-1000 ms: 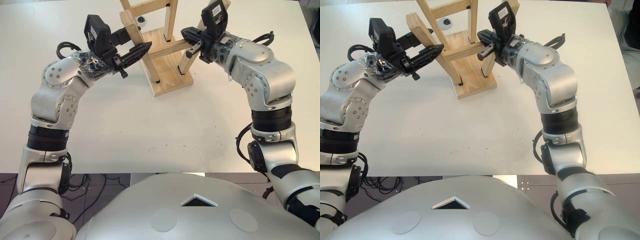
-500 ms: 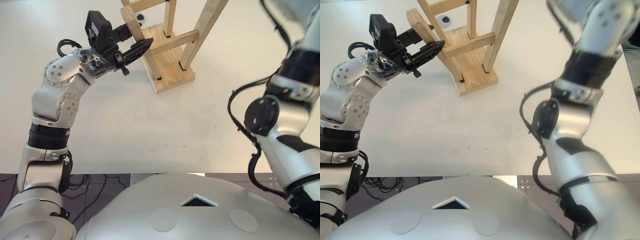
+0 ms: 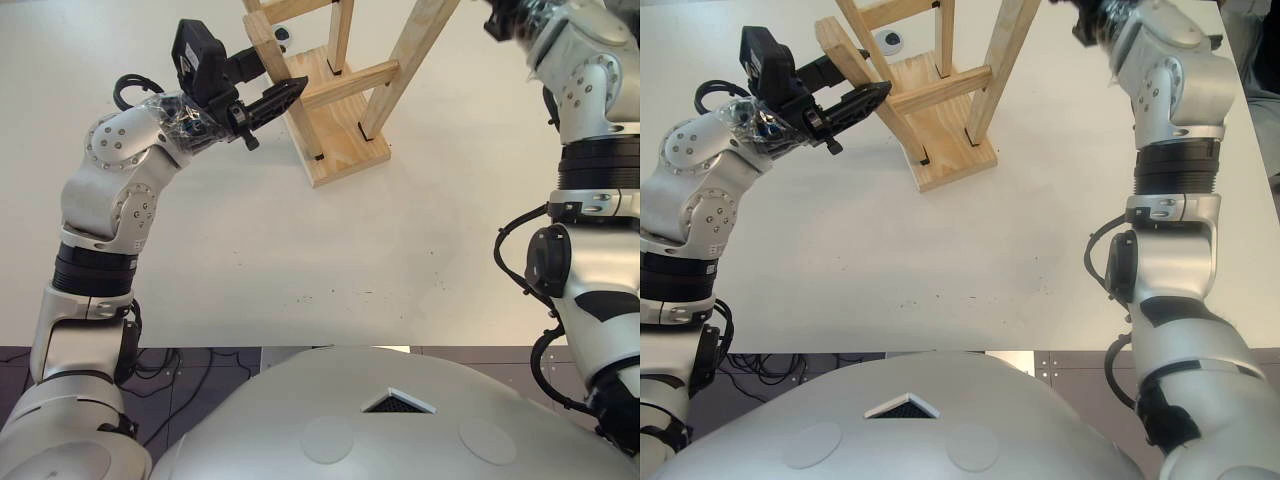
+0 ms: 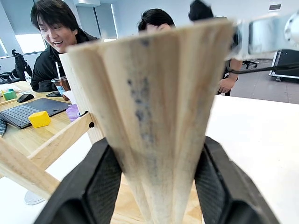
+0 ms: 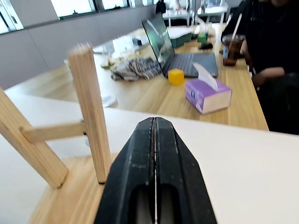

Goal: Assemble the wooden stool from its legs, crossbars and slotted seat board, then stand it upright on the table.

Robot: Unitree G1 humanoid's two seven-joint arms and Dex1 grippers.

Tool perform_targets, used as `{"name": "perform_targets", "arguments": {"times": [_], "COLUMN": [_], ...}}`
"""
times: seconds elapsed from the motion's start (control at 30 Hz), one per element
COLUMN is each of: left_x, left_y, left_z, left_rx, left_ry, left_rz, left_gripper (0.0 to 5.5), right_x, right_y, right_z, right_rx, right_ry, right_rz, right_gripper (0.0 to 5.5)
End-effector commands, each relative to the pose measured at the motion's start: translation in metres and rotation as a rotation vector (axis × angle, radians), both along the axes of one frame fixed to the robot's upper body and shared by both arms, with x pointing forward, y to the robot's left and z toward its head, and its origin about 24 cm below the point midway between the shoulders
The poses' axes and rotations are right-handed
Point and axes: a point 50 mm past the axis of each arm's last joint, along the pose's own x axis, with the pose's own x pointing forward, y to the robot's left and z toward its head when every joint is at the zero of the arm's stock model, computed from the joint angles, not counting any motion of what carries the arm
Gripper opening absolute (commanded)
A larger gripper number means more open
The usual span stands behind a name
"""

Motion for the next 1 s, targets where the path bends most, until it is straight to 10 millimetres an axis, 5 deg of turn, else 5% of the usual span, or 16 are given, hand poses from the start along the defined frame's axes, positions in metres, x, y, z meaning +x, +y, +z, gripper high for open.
{"name": "perform_targets", "arguments": {"times": [0.03,0.33,0.5,0.87,0.93,1.0], "left_x": [-0.045,-0.046,-0.046,-0.048,-0.048,-0.048], "left_y": [0.027,0.025,0.022,0.019,0.019,0.019], "left_z": [-0.113,-0.115,-0.114,-0.118,-0.119,-0.12], "left_rx": [0.347,0.338,0.33,0.317,0.317,0.317], "left_ry": [0.599,0.608,0.61,0.609,0.609,0.61], "left_rz": [0.065,0.069,0.072,0.081,0.079,0.079], "left_gripper": [2.1,2.1,2.1,2.1,2.1,2.1], "right_x": [-0.027,-0.075,-0.097,-0.079,-0.075,-0.062], "right_y": [0.05,0.099,0.094,0.093,0.093,0.083], "right_z": [0.093,-0.041,-0.092,-0.051,-0.024,0.023], "right_rx": [0.248,-0.018,-0.223,-0.179,-0.084,0.109], "right_ry": [-0.299,0.287,0.507,0.325,0.196,0.015], "right_rz": [0.247,0.468,0.478,0.427,0.41,0.336], "right_gripper": [0.0,0.0,0.0,0.0,0.0,0.0]}}
